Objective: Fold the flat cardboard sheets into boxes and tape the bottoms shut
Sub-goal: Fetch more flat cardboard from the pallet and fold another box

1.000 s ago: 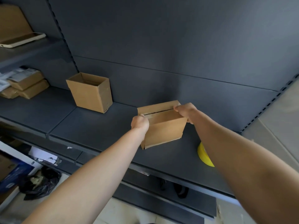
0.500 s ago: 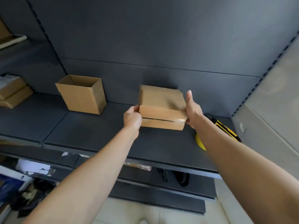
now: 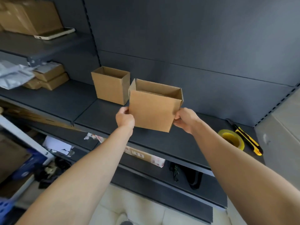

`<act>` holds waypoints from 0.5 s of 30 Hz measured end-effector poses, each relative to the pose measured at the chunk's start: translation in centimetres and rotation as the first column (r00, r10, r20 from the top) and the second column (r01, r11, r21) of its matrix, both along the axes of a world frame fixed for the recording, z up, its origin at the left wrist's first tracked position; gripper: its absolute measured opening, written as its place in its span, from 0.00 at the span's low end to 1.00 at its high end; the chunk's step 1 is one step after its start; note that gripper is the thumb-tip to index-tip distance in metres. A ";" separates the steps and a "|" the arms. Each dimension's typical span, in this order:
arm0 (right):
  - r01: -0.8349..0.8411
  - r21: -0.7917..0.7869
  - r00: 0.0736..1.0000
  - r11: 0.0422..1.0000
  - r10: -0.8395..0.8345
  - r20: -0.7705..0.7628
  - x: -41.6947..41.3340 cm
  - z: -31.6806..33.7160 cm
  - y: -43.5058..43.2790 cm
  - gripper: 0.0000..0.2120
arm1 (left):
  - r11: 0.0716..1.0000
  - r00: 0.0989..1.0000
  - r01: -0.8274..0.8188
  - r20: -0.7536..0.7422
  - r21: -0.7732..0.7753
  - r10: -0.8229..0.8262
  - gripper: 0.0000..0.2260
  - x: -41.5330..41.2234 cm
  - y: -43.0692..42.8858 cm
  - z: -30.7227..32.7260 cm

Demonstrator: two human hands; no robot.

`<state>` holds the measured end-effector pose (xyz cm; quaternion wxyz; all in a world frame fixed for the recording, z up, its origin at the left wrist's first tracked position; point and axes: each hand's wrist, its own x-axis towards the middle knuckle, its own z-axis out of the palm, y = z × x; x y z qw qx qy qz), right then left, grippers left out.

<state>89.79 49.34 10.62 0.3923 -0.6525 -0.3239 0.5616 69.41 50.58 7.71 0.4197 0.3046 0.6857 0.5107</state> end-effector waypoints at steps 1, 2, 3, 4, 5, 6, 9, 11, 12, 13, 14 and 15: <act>-0.029 0.001 1.000 1.000 0.029 0.000 -1.1 0.1 0.2 0.14 | 0.999 0.999 -0.040 0.003 -0.009 0.040 0.22 -1.2 0.2 -0.4; -0.053 0.003 0.999 0.999 0.053 -0.009 -2.4 0.2 0.6 0.15 | 0.998 0.998 -0.067 0.010 -0.013 0.067 0.22 -2.6 0.5 -0.8; -0.072 0.004 0.997 0.997 0.073 -0.018 -3.8 0.2 1.0 0.16 | 0.996 0.996 -0.088 0.020 -0.022 0.088 0.22 -4.0 0.8 -1.0; -0.090 0.004 0.996 0.996 0.090 -0.025 -5.3 0.2 1.5 0.17 | 0.994 0.994 -0.108 0.030 -0.031 0.109 0.22 -5.5 1.2 -1.4; -0.106 0.000 0.994 0.994 0.105 -0.027 -7.0 0.2 2.1 0.17 | 0.991 0.991 -0.126 0.036 -0.040 0.127 0.21 -7.0 1.7 -1.6; -0.116 -0.004 0.993 0.993 0.116 -0.031 -8.7 0.1 2.8 0.17 | 0.990 0.990 -0.135 0.031 -0.050 0.137 0.21 -8.7 2.3 -1.8; -0.126 -0.027 0.992 0.992 0.126 -0.032 -14.2 -0.5 5.0 0.17 | 0.988 0.991 -0.130 -0.006 -0.086 0.130 0.19 -13.9 4.6 -2.4; -0.126 -0.040 0.992 0.991 0.124 -0.034 -17.5 -1.0 6.5 0.16 | 0.990 0.994 -0.111 -0.022 -0.091 0.110 0.19 -17.1 6.5 -2.8; -0.127 -0.048 0.992 0.991 0.126 -0.031 -18.7 -1.2 7.1 0.16 | 0.990 0.994 -0.106 -0.027 -0.094 0.104 0.18 -18.4 7.3 -3.0; -0.130 -0.058 0.991 0.990 0.129 -0.027 -20.1 -1.6 7.8 0.16 | 0.991 0.995 -0.094 -0.033 -0.099 0.091 0.18 -19.8 8.3 -3.1; -0.132 -0.068 0.991 0.989 0.131 -0.021 -21.1 -2.0 8.5 0.16 | 0.992 0.997 -0.073 -0.038 -0.104 0.069 0.18 -20.9 9.3 -3.3; -0.133 -0.080 0.991 0.988 0.132 -0.013 -21.9 -2.3 9.1 0.17 | 0.992 0.998 -0.047 -0.035 -0.113 0.043 0.18 -21.8 10.1 -3.4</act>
